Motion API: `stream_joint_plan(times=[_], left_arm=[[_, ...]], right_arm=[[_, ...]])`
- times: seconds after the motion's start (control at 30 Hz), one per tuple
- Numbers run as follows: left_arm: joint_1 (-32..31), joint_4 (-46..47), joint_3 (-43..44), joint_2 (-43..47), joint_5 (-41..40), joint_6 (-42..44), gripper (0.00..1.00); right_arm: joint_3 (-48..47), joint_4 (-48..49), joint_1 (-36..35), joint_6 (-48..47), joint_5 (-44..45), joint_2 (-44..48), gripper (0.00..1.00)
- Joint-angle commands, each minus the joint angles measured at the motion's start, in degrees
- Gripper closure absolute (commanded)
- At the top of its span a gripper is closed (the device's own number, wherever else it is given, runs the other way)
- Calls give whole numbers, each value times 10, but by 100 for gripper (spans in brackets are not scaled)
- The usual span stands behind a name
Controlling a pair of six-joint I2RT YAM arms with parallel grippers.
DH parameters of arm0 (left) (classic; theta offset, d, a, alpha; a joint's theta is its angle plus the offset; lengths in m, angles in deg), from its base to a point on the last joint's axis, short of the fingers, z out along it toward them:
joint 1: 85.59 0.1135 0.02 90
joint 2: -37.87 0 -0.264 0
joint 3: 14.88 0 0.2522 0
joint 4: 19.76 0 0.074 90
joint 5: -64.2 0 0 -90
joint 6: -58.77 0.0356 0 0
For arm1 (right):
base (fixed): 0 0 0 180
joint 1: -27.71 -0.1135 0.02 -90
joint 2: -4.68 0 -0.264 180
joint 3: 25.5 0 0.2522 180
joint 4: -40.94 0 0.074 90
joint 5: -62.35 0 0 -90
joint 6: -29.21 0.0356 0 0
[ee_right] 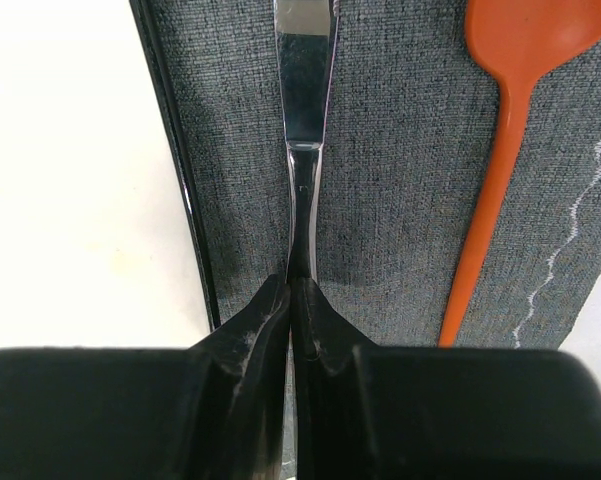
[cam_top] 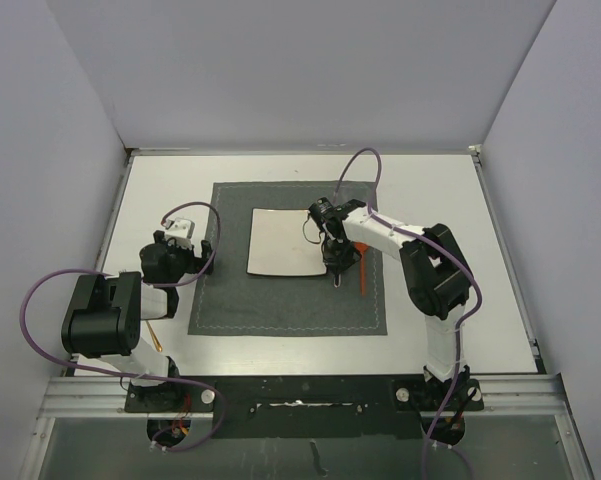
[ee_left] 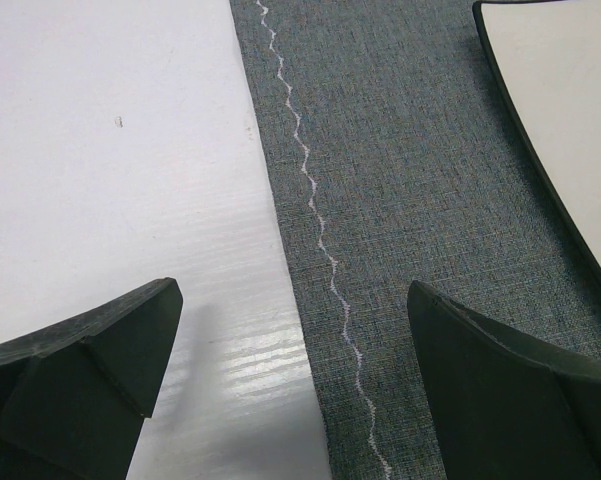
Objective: Set the dinner table for one person
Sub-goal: Adjust the knife on the napkin.
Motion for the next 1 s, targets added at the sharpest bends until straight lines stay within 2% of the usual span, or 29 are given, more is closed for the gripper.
stream_joint_plan(times=[0.0, 0.33, 0.5, 0.73, 0.87, 0.97], left_arm=[[1, 45, -1, -5, 5, -2, 2], [1, 46, -1, -5, 6, -2, 2], [1, 45, -1, -5, 5, -2, 2], [1, 45, -1, -5, 6, -2, 2], [1, 45, -1, -5, 6, -3, 2], [1, 45, -1, -5, 6, -2, 2]], right_arm=[[-5, -21, 6, 0, 22, -16, 93], [-7, -21, 10, -2, 13, -28, 94], [-9, -21, 6, -3, 20, -3, 94], [-81, -85, -7, -5, 60, 74, 83], [-121, -99, -15, -15, 71, 123, 73], [-134, -105, -17, -20, 68, 145, 70]])
